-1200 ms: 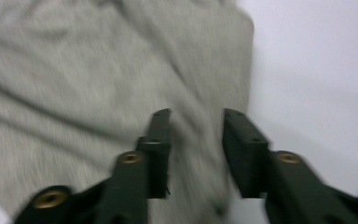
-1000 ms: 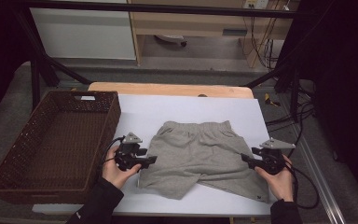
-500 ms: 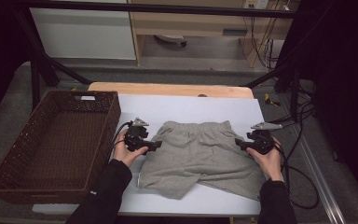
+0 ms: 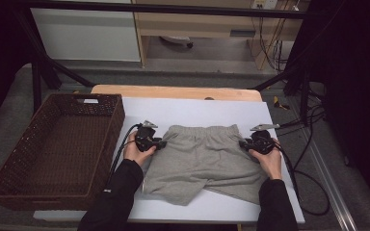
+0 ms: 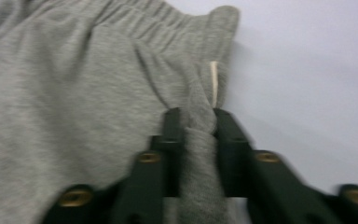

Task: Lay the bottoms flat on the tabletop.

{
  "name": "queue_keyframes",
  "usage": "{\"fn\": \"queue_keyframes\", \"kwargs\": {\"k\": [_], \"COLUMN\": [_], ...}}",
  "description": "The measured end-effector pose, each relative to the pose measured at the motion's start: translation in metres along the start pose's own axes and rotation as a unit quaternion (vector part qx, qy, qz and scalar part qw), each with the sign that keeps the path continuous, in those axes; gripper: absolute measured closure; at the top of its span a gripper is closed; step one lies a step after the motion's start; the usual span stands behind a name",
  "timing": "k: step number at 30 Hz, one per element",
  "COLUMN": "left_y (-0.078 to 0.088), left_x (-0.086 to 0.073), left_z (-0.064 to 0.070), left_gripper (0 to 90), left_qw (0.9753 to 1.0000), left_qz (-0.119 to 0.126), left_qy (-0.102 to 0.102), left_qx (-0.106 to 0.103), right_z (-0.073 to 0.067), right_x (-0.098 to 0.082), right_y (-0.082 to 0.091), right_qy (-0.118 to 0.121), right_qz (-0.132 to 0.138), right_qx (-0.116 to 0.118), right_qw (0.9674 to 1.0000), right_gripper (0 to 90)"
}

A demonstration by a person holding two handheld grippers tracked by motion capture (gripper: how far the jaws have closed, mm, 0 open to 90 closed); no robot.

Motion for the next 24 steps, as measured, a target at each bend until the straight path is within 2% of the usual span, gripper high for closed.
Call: {"fn": "queue_keyframes", "kwargs": {"k": [3,5,8,10,11,12,13,14,15,16,17,18,19,21,24], "left_y": [0.007,0.018,0.042,0.055,0.058,0.06,0.062,0.062,0.062,0.062,0.061,0.061,0.062,0.063,0.065], "left_x": [0.003,0.009,0.028,0.043,0.05,0.056,0.06,0.061,0.061,0.06,0.058,0.056,0.053,0.046,0.034], "left_z": [0.001,-0.001,-0.012,-0.021,-0.026,-0.03,-0.035,-0.037,-0.039,-0.038,-0.036,-0.032,-0.028,-0.02,-0.007], "left_gripper": [84.6,85.3,85.5,85.4,85.1,83.6,82.3,79.3,74.5,67.7,59.4,51.9,48.4,42.4,31.5], "left_qw": [1.0,0.9998,0.9981,0.9965,0.9953,0.9939,0.992,0.9903,0.9896,0.9894,0.9904,0.9912,0.9915,0.9928,0.9942], "left_qz": [-0.003,0.014,0.044,0.06,0.067,0.074,0.085,0.095,0.102,0.107,0.103,0.098,0.098,0.1,0.094], "left_qy": [-0.004,-0.011,-0.02,-0.017,-0.016,-0.017,-0.024,-0.019,-0.005,0.007,0.014,0.014,0.008,0.014,0.015], "left_qx": [-0.004,0.002,0.038,0.055,0.068,0.08,0.091,0.1,0.102,0.098,0.091,0.088,0.085,0.064,0.051], "right_z": [-0.007,-0.012,-0.017,-0.018,-0.019,-0.02,-0.022,-0.023,-0.025,-0.027,-0.028,-0.03,-0.032,-0.036,-0.042], "right_x": [0.005,0.01,0.025,0.04,0.047,0.053,0.059,0.062,0.063,0.062,0.06,0.057,0.054,0.047,0.037], "right_y": [0.003,0.007,0.015,0.022,0.024,0.024,0.022,0.02,0.017,0.014,0.013,0.013,0.014,0.018,0.029], "right_qy": [0.016,0.028,0.031,0.016,0.002,-0.005,-0.004,0.003,0.004,-0.001,-0.005,-0.006,-0.001,-0.001,-0.003], "right_qz": [-0.008,0.004,0.047,0.106,0.137,0.158,0.167,0.169,0.165,0.158,0.15,0.141,0.137,0.136,0.138], "right_qx": [-0.009,-0.012,-0.024,-0.031,-0.033,-0.039,-0.053,-0.069,-0.072,-0.071,-0.072,-0.065,-0.057,-0.041,-0.017], "right_qw": [0.9998,0.9995,0.9981,0.9937,0.99,0.9866,0.9844,0.9832,0.9836,0.9849,0.9861,0.9878,0.989,0.9899,0.9903], "right_gripper": [84.7,85.1,85.5,85.3,84.6,81.3,75.0,68.7,60.0,52.4,49.4,46.9,44.2,39.7,31.9]}}
Point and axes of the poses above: each handheld gripper's, and its own axes: y roughly backward along the jaws, x roughly out of its top, z roughly to its right, the point moved 1 cm from there along -y, roughly forward along the jaws, and after that the axes turned 14 degrees about -y, right-handed, at the moved point
